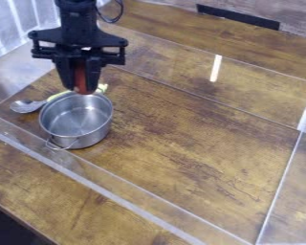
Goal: Put the mushroom in the silver pot
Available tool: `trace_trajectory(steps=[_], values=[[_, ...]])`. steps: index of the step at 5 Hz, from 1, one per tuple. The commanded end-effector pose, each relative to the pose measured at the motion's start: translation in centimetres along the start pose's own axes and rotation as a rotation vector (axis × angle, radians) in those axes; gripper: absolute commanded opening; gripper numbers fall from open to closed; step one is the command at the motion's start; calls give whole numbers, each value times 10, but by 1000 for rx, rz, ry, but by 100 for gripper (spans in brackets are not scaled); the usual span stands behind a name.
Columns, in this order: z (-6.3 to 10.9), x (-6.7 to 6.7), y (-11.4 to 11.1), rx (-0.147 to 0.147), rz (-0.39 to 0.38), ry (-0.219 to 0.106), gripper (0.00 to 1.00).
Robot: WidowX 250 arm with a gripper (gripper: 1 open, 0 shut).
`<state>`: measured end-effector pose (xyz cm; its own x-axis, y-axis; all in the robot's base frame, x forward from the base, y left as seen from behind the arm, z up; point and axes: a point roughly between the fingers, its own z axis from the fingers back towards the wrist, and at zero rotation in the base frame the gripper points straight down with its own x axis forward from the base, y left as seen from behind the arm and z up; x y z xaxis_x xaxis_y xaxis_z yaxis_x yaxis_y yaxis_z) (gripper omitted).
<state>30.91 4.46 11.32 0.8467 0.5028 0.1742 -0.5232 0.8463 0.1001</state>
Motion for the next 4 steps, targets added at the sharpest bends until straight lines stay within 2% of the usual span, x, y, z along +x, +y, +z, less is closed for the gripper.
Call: trace_trajectory(steps=[1,2,4], values=[[13,6,-15,-5,55,-42,0],[10,5,-20,15,110,-35,0],[9,13,-15,64,215,-26,0]])
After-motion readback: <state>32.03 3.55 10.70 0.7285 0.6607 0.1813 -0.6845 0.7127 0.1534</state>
